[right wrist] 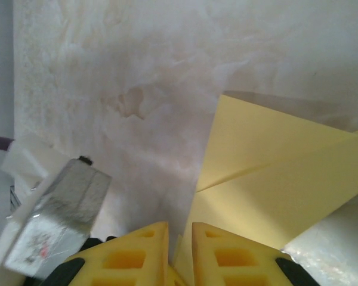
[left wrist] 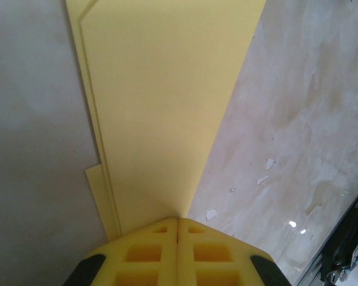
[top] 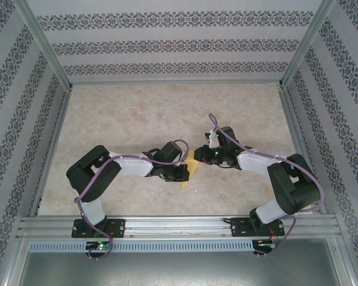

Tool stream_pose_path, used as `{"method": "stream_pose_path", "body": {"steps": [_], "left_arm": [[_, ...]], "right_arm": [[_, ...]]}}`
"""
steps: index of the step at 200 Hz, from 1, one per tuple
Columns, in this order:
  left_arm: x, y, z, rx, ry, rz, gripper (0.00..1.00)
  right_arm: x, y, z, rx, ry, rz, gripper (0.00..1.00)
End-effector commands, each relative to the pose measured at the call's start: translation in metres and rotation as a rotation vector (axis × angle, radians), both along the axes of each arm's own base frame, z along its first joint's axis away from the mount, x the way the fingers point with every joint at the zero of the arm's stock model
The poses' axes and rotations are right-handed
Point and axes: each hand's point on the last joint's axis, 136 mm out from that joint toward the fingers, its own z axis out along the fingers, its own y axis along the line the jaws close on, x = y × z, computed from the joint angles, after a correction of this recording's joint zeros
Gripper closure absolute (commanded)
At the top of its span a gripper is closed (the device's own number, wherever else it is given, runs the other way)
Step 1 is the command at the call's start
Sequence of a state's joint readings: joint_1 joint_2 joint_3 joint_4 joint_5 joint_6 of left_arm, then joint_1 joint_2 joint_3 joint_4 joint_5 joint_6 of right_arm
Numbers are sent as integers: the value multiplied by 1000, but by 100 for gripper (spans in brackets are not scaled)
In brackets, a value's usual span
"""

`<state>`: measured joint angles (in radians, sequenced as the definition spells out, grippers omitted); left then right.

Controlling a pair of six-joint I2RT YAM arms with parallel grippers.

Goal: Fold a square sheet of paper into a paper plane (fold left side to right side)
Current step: Fold the wing for the fifth time at the center of the table.

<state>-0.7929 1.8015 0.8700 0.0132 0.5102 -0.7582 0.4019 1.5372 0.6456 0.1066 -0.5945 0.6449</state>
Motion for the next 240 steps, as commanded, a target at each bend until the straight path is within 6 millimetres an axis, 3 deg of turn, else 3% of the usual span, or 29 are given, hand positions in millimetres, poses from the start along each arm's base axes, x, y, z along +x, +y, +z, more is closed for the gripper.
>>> {"method": "stream_pose_path", "body": {"steps": [1, 43, 84, 146, 195, 240], "left_arm": [[-31, 47, -44, 242, 102, 10, 96], [-29, 45, -42, 234, 97, 10, 96], [-25, 39, -33, 206, 79, 14, 96], [-10, 18, 6, 103, 17, 0, 92], [0, 5, 39, 24, -31, -10, 92], [10, -11, 43, -35, -28, -29, 94]], "right_arm": [[7, 2, -6, -12, -3, -13, 82], [14, 1, -19, -41, 20, -7, 82], [8, -4, -40, -69, 84, -25, 86], [-8, -15, -69, -121, 166, -52, 100], [-13, -19, -74, -130, 173, -56, 100], [-14, -18, -74, -128, 172, -53, 100]]}}
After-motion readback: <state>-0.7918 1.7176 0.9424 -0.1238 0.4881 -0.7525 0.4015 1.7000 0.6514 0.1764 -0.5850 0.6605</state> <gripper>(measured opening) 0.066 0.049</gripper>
